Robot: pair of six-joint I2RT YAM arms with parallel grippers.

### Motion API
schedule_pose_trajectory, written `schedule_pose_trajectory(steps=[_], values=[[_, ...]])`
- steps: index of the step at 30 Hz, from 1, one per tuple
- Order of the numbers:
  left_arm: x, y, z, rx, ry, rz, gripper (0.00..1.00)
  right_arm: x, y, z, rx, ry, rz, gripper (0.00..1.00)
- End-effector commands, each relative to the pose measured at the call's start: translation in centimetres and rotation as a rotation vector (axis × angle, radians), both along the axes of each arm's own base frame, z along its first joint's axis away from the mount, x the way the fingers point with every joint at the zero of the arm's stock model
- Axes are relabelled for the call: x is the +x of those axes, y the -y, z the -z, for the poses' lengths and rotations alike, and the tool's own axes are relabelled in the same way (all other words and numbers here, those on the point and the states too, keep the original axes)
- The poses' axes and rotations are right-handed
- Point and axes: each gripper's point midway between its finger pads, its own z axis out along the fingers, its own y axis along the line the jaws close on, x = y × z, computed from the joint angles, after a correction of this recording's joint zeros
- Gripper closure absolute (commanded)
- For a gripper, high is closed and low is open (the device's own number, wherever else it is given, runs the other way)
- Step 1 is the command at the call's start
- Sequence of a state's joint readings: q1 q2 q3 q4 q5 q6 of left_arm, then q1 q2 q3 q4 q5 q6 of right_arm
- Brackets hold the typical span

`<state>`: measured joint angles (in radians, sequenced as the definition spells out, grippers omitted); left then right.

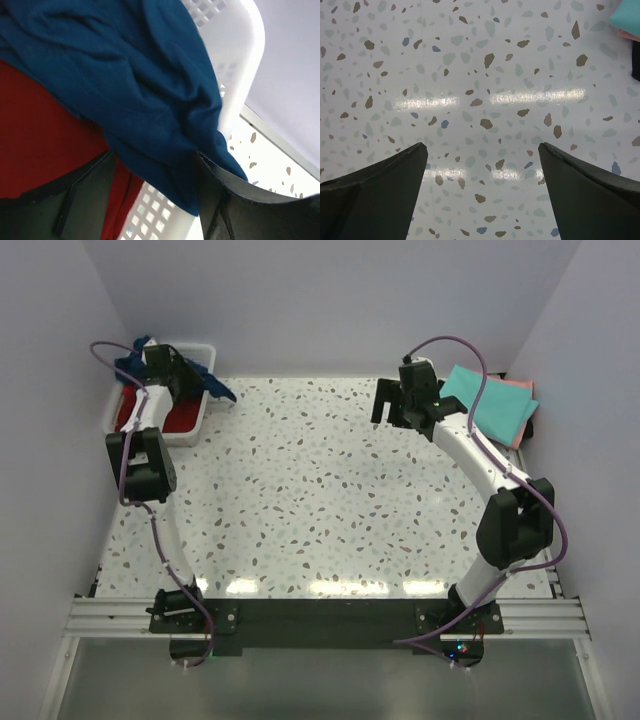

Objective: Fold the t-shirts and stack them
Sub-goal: Grab the tshirt from the pile, then move the tshirt to the center of the board

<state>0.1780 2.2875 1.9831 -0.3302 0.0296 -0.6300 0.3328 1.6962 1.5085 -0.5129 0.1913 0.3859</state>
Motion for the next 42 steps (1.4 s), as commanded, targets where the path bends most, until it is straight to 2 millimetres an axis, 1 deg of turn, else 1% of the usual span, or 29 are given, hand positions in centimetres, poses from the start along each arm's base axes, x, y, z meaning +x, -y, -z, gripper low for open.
schedule_pose_trajectory(steps=[1, 3, 6, 7, 8, 13, 14, 16, 17, 18, 19, 21, 22, 24, 25, 26, 27, 28, 29, 30, 31, 33, 34, 35, 36, 38, 39, 41, 42], values=[[2.5, 0.1, -2.2, -0.060, 0.131, 0.029, 0.35, 0.4, 0.3, -1.2, 0.001, 0.019, 0.030, 0.02], [2.9, 0.2, -1.3, -0.079, 0.134, 0.032, 0.42, 0.4, 0.4, -1.1, -0.006, 0.015, 0.034, 0.02], [3.5, 0.3, -1.2, -0.099, 0.158, 0.030, 0.72, 0.3, 0.6, -1.1, -0.017, 0.008, 0.037, 0.02], [3.6, 0.4, -1.4, -0.101, 0.165, 0.028, 0.92, 0.2, 0.8, -1.1, -0.022, 0.007, 0.043, 0.02], [3.6, 0.5, -1.9, -0.107, 0.177, 0.025, 0.99, 0.2, 0.8, -1.2, -0.024, 0.008, 0.044, 0.02], [2.8, 1.1, -4.9, -0.090, 0.236, 0.040, 1.00, -0.1, 0.7, -0.9, -0.018, 0.007, 0.042, 0.02], [2.4, 1.2, -6.8, -0.076, 0.262, 0.043, 1.00, -0.1, 0.7, -0.7, -0.015, 0.005, 0.040, 0.02], [1.9, 1.7, -8.0, -0.047, 0.274, 0.054, 1.00, -0.2, 0.5, -0.6, -0.008, 0.003, 0.034, 0.02], [1.4, 1.8, -10.0, -0.034, 0.302, 0.056, 1.00, -0.2, 0.5, -0.6, -0.005, 0.004, 0.033, 0.02], [1.1, 2.2, -10.8, -0.025, 0.310, 0.063, 1.00, -0.1, 0.4, -0.5, 0.000, 0.006, 0.032, 0.02], [0.5, 3.0, -12.6, -0.006, 0.334, 0.083, 1.00, -0.1, 0.4, -0.5, 0.000, 0.005, 0.030, 0.03], [-0.2, 3.9, -14.2, 0.018, 0.352, 0.098, 1.00, 0.0, 0.2, -0.3, 0.008, 0.007, 0.028, 0.03], [-0.9, 5.1, -16.1, 0.039, 0.380, 0.124, 1.00, -0.1, 0.2, -0.4, 0.009, 0.008, 0.025, 0.03], [-1.7, 6.2, -17.9, 0.063, 0.404, 0.139, 1.00, -0.1, 0.1, -0.4, 0.016, 0.009, 0.021, 0.03], [-2.4, 7.8, -20.0, 0.082, 0.439, 0.171, 1.00, -0.1, 0.0, -0.5, 0.018, 0.011, 0.019, 0.03], [-2.7, 8.5, -21.0, 0.091, 0.459, 0.186, 1.00, -0.1, 0.0, -0.5, 0.020, 0.012, 0.020, 0.03], [-3.2, 10.2, -22.3, 0.101, 0.482, 0.219, 1.00, 0.1, 0.1, -0.8, 0.015, 0.021, 0.028, 0.03], [-3.9, 11.1, -24.3, 0.109, 0.518, 0.239, 1.00, 0.1, 0.3, -0.9, 0.011, 0.026, 0.035, 0.03], [-4.3, 11.4, -25.4, 0.114, 0.537, 0.254, 1.00, 0.2, 0.5, -1.2, 0.005, 0.033, 0.046, 0.03], [-4.9, 14.3, -26.6, 0.109, 0.561, 0.309, 1.00, 0.4, 0.8, -1.9, 0.000, 0.048, 0.057, 0.03], [-5.8, 15.3, -28.2, 0.106, 0.592, 0.336, 1.00, 0.5, 1.2, -2.4, -0.014, 0.061, 0.080, 0.03], [-7.2, 18.3, -30.0, 0.092, 0.629, 0.408, 1.00, 0.9, 1.9, -3.7, -0.015, 0.092, 0.109, 0.03], [-8.2, 19.3, -31.5, 0.093, 0.661, 0.435, 1.00, 1.1, 2.7, -4.2, -0.023, 0.106, 0.140, 0.03], [-8.9, 20.5, -32.1, 0.091, 0.673, 0.473, 1.00, 1.0, 3.2, -5.0, -0.019, 0.123, 0.158, 0.03], [-10.3, 22.6, -33.5, 0.105, 0.707, 0.528, 1.00, 1.2, 3.6, -5.8, -0.006, 0.142, 0.180, 0.03], [-12.1, 25.0, -34.7, 0.127, 0.733, 0.590, 1.00, 1.1, 5.2, -7.4, 0.007, 0.179, 0.225, 0.04], [-13.7, 27.1, -36.0, 0.144, 0.770, 0.647, 1.00, 1.1, 5.7, -7.9, 0.013, 0.189, 0.242, 0.04], [-15.5, 29.0, -37.0, 0.148, 0.799, 0.704, 1.00, 1.1, 7.3, -8.8, 0.014, 0.210, 0.284, 0.03], [-17.1, 30.5, -38.0, 0.150, 0.828, 0.751, 1.00, 0.8, 7.8, -9.5, 0.016, 0.222, 0.300, 0.04]])
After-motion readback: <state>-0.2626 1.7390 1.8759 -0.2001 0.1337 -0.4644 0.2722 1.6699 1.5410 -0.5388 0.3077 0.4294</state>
